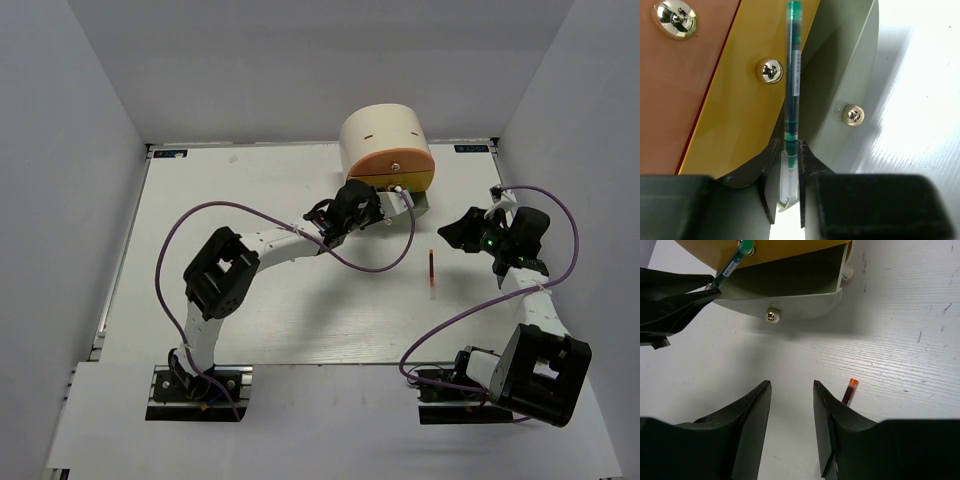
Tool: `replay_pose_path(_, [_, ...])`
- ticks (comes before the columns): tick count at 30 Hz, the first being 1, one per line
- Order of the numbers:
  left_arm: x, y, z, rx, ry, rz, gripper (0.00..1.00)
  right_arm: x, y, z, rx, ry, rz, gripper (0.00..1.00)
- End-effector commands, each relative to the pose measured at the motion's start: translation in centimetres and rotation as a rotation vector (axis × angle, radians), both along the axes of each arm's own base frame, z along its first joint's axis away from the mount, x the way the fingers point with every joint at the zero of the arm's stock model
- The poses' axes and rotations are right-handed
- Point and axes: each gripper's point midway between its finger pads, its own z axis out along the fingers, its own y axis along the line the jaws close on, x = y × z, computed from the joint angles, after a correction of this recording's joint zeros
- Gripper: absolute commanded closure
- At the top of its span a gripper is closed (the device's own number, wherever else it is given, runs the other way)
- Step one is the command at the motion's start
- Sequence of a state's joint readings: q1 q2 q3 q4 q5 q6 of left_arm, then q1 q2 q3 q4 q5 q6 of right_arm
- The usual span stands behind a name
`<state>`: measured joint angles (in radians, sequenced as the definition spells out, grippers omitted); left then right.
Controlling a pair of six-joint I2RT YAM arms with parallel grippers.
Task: Sort the stationery into containers
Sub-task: Place the pen in the drawer.
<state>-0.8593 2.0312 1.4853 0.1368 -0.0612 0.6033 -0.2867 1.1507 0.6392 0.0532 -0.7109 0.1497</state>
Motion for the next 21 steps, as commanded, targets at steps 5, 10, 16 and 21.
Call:
replay_pose_path(5, [0.7, 0.5, 1.0, -0.021, -0.038, 0.032, 0.63, -0.1, 0.1, 0.6, -0.005, -0.034, 0.015, 0.54])
replay_pose_path(10, [1.1, 0.7, 0.8, -0.018, -0.045, 0.052, 0.55, -0.1, 0.2, 0.6, -0.002, -0.03, 0.017, 0.54])
replay_pose_path(16, [1.4, 0.5, 5.2, -0.094, -0.112, 0.062, 0.48, -0.3, 0.7, 0.8, -0.006, -0.049, 0.063, 0.54])
replay_pose_path(21, [0.6, 1.9, 11.1, -0.218, -0.129, 0.162, 0.28, -0.8, 1.9, 1.9, -0.101, -0.196, 0.254, 0.54])
